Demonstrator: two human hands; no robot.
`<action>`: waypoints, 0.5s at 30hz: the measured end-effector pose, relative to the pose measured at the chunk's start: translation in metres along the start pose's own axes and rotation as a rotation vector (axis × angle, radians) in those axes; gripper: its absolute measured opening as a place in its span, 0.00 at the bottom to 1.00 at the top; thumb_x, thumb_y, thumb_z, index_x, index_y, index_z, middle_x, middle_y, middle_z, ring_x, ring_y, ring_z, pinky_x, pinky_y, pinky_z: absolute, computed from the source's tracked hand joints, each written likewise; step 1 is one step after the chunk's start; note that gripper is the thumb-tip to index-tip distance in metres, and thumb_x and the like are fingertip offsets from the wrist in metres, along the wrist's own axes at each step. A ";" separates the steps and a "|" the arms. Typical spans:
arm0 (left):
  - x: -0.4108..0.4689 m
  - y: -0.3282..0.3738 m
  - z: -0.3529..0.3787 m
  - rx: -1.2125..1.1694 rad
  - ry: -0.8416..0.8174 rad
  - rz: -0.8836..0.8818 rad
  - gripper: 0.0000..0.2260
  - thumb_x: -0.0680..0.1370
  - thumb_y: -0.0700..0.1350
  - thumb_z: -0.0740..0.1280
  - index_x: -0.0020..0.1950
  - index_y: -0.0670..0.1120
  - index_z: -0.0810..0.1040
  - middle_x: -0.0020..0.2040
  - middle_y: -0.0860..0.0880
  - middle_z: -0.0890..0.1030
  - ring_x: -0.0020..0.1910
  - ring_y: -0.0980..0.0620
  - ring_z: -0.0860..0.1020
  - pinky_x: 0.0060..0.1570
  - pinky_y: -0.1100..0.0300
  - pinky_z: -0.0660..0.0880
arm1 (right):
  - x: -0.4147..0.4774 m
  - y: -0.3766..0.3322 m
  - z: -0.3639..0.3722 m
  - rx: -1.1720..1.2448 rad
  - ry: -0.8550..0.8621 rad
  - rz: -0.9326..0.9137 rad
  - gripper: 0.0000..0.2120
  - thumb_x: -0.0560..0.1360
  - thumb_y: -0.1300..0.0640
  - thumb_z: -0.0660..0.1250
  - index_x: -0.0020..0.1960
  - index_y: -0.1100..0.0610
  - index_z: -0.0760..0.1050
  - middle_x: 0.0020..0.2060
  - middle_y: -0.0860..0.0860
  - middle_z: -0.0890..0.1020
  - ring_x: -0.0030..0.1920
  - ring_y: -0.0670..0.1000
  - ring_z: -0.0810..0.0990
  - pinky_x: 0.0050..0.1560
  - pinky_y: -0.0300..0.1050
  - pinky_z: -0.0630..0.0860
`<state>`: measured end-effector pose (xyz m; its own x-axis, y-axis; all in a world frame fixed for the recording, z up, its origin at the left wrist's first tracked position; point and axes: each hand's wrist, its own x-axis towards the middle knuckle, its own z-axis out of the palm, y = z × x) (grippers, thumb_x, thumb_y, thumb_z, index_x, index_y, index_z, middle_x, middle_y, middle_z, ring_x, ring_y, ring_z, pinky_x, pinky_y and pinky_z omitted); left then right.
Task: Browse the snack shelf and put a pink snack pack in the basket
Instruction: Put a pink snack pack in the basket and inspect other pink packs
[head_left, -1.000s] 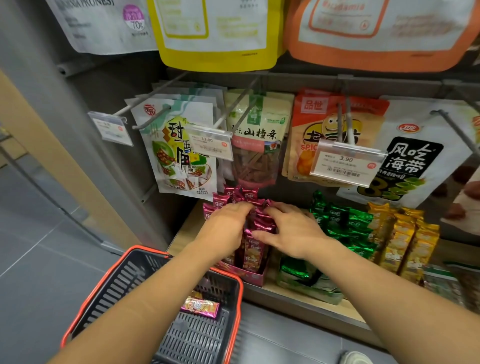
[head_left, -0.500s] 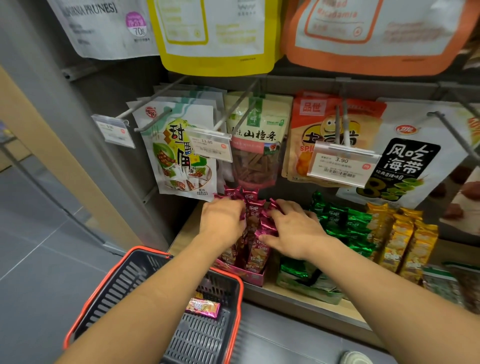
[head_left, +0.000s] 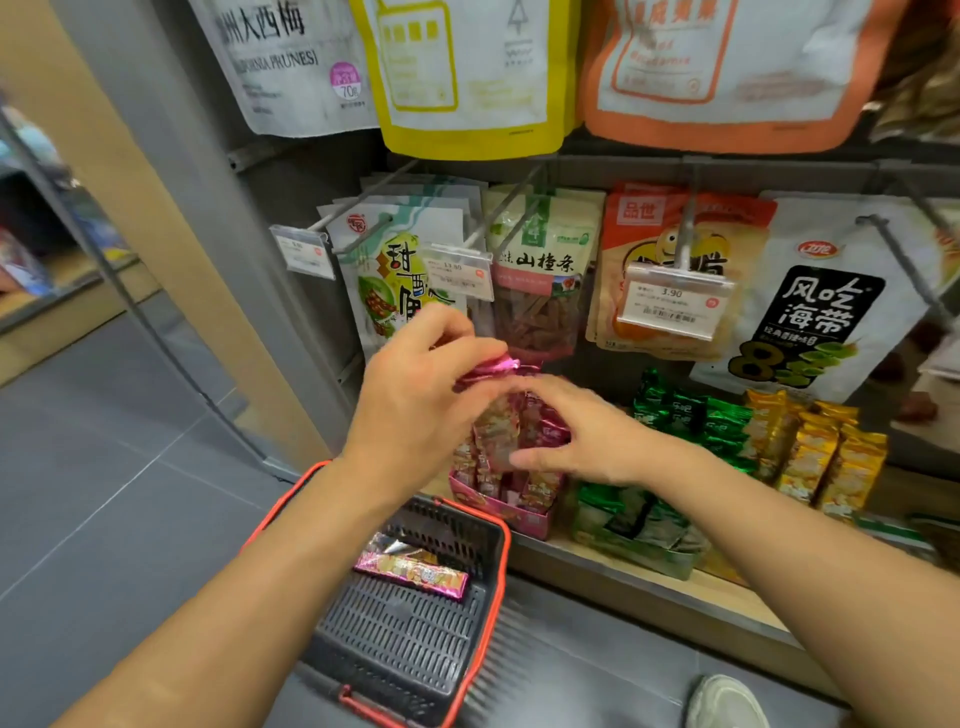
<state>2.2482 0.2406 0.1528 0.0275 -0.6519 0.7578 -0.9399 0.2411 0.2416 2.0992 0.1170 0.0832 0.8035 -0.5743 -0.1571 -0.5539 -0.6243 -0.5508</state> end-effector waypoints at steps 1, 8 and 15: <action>-0.002 0.006 -0.011 -0.022 0.038 -0.027 0.11 0.69 0.43 0.78 0.47 0.39 0.85 0.40 0.44 0.77 0.40 0.54 0.74 0.39 0.66 0.72 | -0.005 -0.009 0.000 0.102 -0.011 -0.051 0.43 0.70 0.36 0.70 0.78 0.46 0.54 0.77 0.45 0.59 0.76 0.49 0.57 0.74 0.44 0.59; -0.017 0.023 -0.068 -0.458 0.236 -0.646 0.09 0.66 0.43 0.78 0.39 0.56 0.84 0.34 0.57 0.83 0.34 0.65 0.78 0.37 0.70 0.73 | -0.036 -0.060 -0.009 0.408 -0.307 -0.139 0.14 0.77 0.53 0.68 0.60 0.58 0.78 0.56 0.55 0.83 0.59 0.56 0.80 0.64 0.56 0.74; -0.036 0.015 -0.090 -1.078 0.150 -0.979 0.06 0.67 0.43 0.69 0.34 0.47 0.86 0.32 0.52 0.83 0.29 0.61 0.77 0.28 0.70 0.73 | -0.070 -0.084 -0.025 0.258 -0.425 -0.096 0.21 0.79 0.48 0.65 0.71 0.46 0.68 0.64 0.45 0.78 0.63 0.47 0.77 0.68 0.53 0.71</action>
<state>2.2638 0.3325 0.1841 0.5895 -0.8051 0.0659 0.1774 0.2086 0.9618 2.0839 0.1965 0.1606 0.8958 -0.2209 -0.3856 -0.4440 -0.4815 -0.7557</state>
